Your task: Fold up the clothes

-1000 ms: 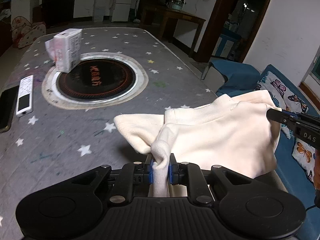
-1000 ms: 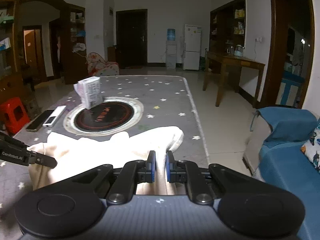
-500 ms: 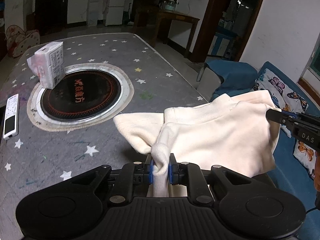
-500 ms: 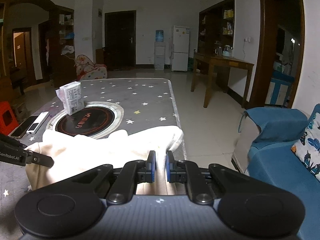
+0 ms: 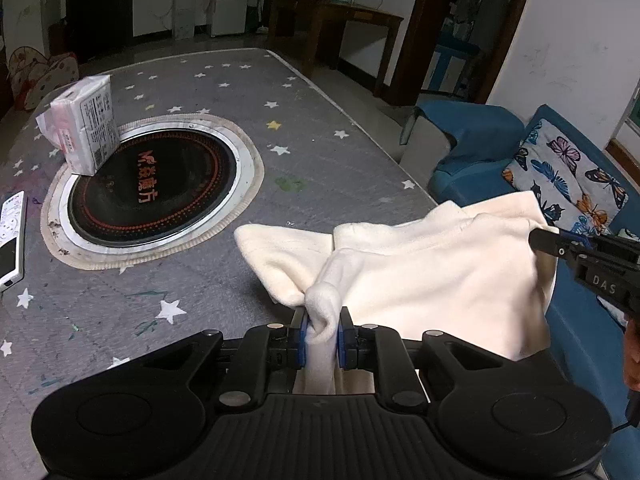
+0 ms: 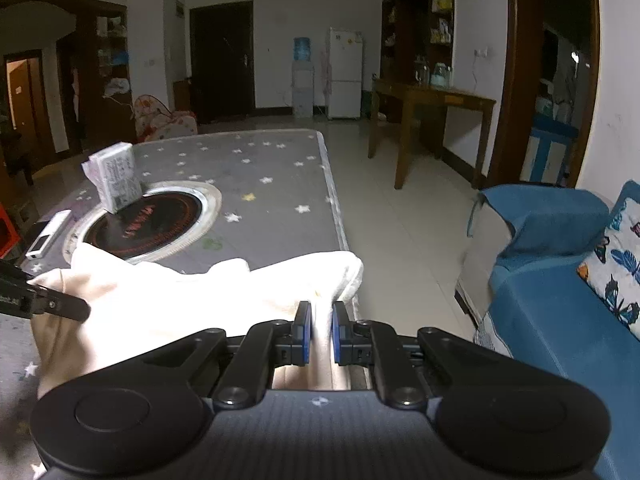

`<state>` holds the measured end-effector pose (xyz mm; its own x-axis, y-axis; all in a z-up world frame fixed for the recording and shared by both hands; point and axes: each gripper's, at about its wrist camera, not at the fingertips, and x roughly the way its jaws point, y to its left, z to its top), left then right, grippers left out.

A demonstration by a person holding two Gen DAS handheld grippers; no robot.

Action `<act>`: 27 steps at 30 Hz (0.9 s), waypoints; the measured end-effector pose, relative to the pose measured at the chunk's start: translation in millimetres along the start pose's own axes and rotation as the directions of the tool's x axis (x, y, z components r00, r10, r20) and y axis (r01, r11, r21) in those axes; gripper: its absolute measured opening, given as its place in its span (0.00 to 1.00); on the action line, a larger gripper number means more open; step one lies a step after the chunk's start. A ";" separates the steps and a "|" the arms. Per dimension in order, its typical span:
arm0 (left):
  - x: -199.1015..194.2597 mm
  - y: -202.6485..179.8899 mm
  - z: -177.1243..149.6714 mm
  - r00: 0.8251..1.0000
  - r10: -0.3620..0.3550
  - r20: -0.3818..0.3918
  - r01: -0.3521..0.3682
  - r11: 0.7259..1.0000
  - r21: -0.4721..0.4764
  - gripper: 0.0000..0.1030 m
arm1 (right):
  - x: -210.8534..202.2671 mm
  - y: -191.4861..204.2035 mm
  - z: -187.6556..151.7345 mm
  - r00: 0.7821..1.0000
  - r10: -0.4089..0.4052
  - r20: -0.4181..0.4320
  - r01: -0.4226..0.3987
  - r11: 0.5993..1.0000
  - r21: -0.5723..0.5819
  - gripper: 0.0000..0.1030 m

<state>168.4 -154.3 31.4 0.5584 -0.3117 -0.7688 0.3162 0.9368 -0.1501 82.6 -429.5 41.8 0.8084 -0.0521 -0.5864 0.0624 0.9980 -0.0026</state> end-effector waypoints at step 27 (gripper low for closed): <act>45.9 4.6 -4.7 0.992 0.116 -0.053 -0.114 0.993 0.026 0.25 | 69.3 -8.5 -22.9 0.993 -0.033 -0.110 0.032 0.999 -0.008 0.11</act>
<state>191.9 -163.5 -7.5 0.5498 -0.1925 -0.8128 0.2703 0.9617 -0.0449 124.7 -440.8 -17.4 0.7364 -0.0804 -0.6718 0.0832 0.9961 -0.0280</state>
